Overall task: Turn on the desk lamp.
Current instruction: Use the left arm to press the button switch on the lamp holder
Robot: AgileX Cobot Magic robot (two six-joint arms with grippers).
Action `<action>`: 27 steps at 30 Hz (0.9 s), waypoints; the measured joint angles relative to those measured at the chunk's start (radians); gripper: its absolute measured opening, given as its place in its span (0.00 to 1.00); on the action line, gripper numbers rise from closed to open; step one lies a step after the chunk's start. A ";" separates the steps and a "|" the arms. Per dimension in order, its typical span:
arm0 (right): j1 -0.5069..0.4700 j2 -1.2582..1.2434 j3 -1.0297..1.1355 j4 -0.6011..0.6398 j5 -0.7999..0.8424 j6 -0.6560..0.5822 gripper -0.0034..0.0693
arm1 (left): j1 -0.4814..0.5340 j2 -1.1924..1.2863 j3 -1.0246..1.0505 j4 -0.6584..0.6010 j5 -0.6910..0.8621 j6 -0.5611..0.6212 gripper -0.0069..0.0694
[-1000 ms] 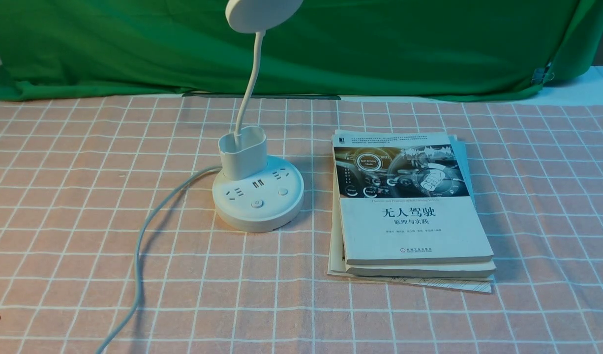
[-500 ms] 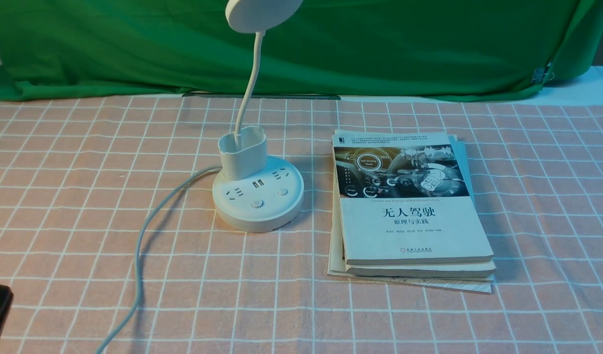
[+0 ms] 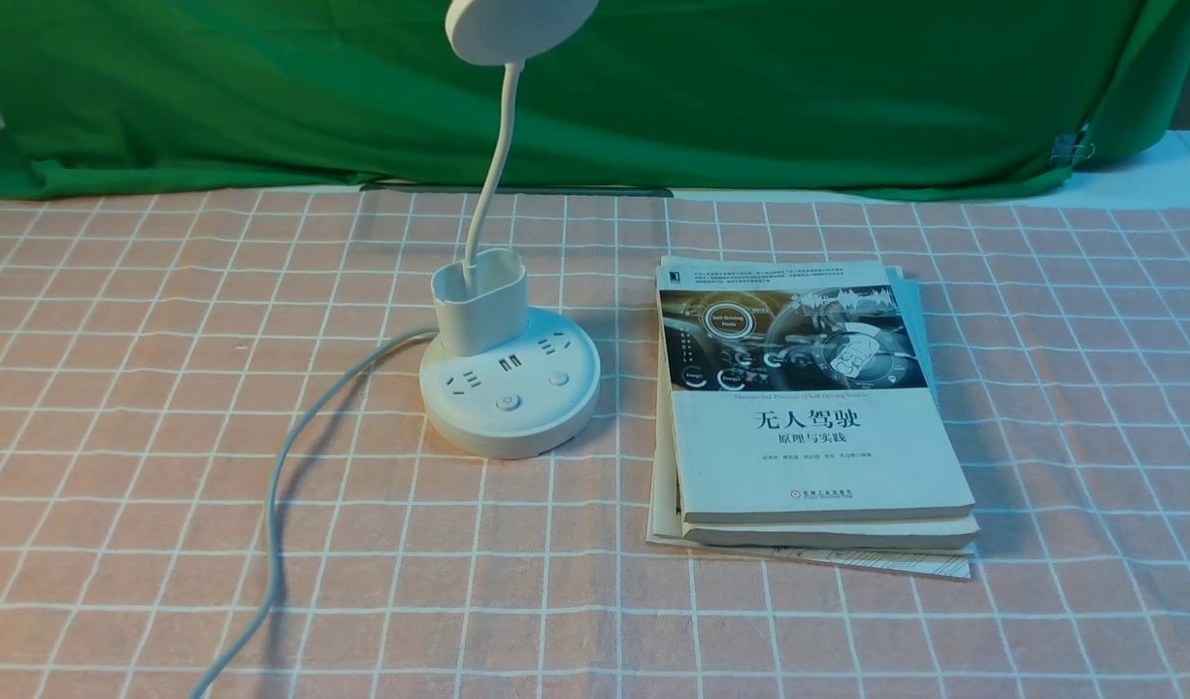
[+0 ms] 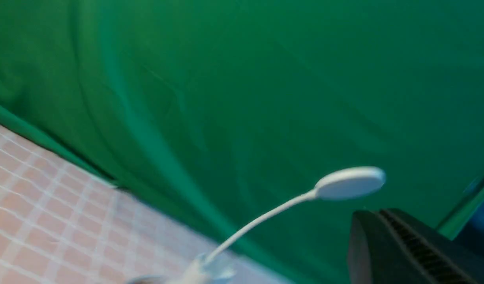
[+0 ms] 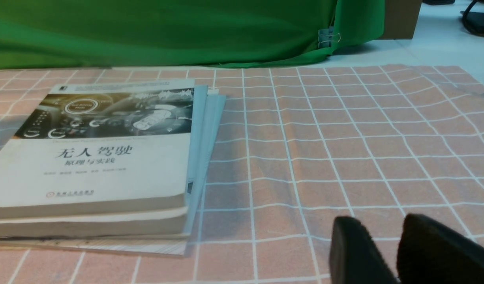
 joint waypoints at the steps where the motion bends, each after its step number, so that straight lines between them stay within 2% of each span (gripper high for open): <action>1: 0.000 0.000 0.000 0.000 0.000 0.000 0.38 | 0.000 0.051 -0.053 0.081 0.081 -0.001 0.12; 2: 0.000 0.000 0.000 0.000 0.000 0.000 0.38 | 0.000 0.062 -0.073 0.095 0.110 -0.001 0.12; 3: 0.000 0.000 0.000 0.000 0.000 0.000 0.38 | 0.000 0.157 -0.155 0.195 0.213 0.000 0.12; 5: 0.000 0.000 0.000 0.000 0.000 0.000 0.38 | 0.000 0.288 -0.251 0.300 0.345 0.025 0.12; 8: 0.000 0.000 0.000 0.000 0.000 0.000 0.38 | 0.000 0.465 -0.364 0.387 0.474 0.098 0.12; 12: 0.000 0.000 0.000 0.000 0.000 0.000 0.38 | 0.000 0.661 -0.492 0.402 0.562 0.203 0.12; 16: 0.000 0.000 0.000 0.000 0.000 -0.001 0.38 | -0.022 0.833 -0.586 0.328 0.620 0.282 0.12; 19: 0.000 0.000 0.000 0.000 0.000 -0.001 0.38 | -0.161 1.007 -0.683 0.245 0.675 0.375 0.12; 20: 0.000 0.000 0.000 0.000 0.000 -0.001 0.38 | -0.171 1.027 -0.695 0.245 0.679 0.381 0.12; 22: 0.000 0.000 0.000 0.000 0.000 0.000 0.38 | -0.314 1.147 -0.766 0.266 0.714 0.391 0.12; 23: 0.000 0.000 0.000 0.000 0.000 0.000 0.38 | -0.323 1.165 -0.777 0.273 0.716 0.391 0.12; 24: 0.000 0.000 0.000 0.000 0.000 0.000 0.38 | -0.388 1.226 -0.811 0.289 0.716 0.390 0.12; 27: 0.000 0.000 0.000 0.000 0.000 0.000 0.38 | -0.451 1.343 -0.865 0.287 0.695 0.387 0.12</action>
